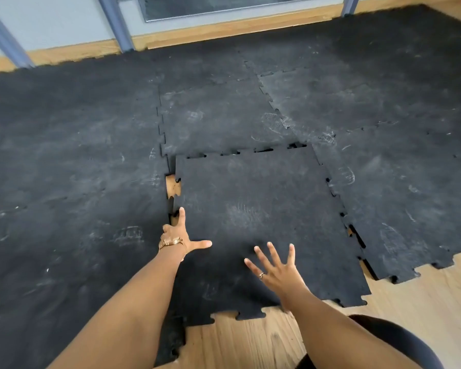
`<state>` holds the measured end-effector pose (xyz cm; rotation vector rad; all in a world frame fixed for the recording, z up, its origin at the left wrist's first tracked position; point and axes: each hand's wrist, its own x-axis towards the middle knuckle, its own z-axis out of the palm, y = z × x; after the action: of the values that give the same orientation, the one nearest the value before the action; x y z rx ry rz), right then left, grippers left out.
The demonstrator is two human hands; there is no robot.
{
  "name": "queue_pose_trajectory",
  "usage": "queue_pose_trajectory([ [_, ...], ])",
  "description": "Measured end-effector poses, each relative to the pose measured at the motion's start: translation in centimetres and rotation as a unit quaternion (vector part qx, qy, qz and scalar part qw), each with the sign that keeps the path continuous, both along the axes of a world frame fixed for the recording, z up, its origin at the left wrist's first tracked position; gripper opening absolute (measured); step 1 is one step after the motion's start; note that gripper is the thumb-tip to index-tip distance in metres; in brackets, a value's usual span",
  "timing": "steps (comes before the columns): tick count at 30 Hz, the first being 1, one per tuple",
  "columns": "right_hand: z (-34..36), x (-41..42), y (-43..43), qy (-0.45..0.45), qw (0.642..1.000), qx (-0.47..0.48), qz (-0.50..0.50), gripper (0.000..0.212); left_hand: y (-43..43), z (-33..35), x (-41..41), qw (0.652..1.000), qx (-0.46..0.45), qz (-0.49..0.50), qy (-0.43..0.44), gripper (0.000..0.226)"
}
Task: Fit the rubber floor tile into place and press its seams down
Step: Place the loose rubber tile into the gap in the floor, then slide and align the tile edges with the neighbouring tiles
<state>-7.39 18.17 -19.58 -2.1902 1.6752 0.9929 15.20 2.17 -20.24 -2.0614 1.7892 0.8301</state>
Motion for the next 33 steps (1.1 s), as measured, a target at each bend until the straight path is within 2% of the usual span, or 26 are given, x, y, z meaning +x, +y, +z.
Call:
queue_pose_trajectory([
  [4, 0.1, -0.2, 0.6, 0.002, 1.000, 0.004, -0.008, 0.118, 0.5, 0.7, 0.1, 1.000, 0.007, 0.011, -0.008, 0.139],
  [9, -0.6, -0.9, 1.6, 0.001, 1.000, 0.010, 0.000, 0.132, 3.2, 0.5, 0.8, 0.999, 0.013, 0.035, 0.015, 0.137],
  [16, -1.2, -1.6, 2.3, -0.011, 1.000, -0.008, 0.010, 0.125, 4.6, 0.9, 1.3, 0.998, 0.041, 0.051, 0.014, 0.138],
  [18, -1.2, -1.4, 2.2, 0.002, 1.000, -0.007, -0.017, 0.122, 4.3, 1.0, 1.1, 0.998, 0.035, 0.049, 0.010, 0.140],
  [21, -0.6, -1.6, 1.7, 0.041, 0.990, -0.022, -0.131, 0.133, 3.7, 1.2, 1.2, 0.998, 0.032, 0.048, 0.012, 0.142],
  [22, 0.2, -1.5, 1.0, 0.035, 0.984, -0.056, -0.166, 0.134, 3.7, 1.4, 1.1, 0.998, 0.033, 0.047, 0.016, 0.142],
  [24, 2.1, -1.0, -0.8, -0.007, 0.979, -0.106, -0.175, 0.126, 4.1, 1.7, 1.1, 0.998, 0.037, 0.040, 0.015, 0.140],
  [26, 3.0, -0.5, -2.2, -0.034, 0.985, -0.048, -0.160, 0.110, 4.8, 2.1, 1.1, 0.999, 0.034, 0.033, 0.011, 0.137],
  [27, 3.0, -0.1, -2.5, -0.048, 0.971, 0.005, -0.234, 0.107, 5.1, 2.1, 1.1, 0.999, 0.034, 0.033, 0.013, 0.135],
  [29, 3.4, 0.2, -3.3, -0.106, 0.899, 0.073, -0.418, 0.113, 5.5, 2.1, 1.3, 0.999, 0.025, 0.026, 0.013, 0.130],
  [30, 3.4, 0.3, -3.7, -0.149, 0.869, 0.054, -0.468, 0.113, 5.7, 2.0, 1.3, 0.999, 0.020, 0.022, 0.014, 0.129],
  [33, 3.0, -0.1, -4.1, -0.220, 0.822, -0.041, -0.524, 0.101, 6.2, 1.5, 0.9, 0.999, -0.002, 0.035, 0.010, 0.122],
])
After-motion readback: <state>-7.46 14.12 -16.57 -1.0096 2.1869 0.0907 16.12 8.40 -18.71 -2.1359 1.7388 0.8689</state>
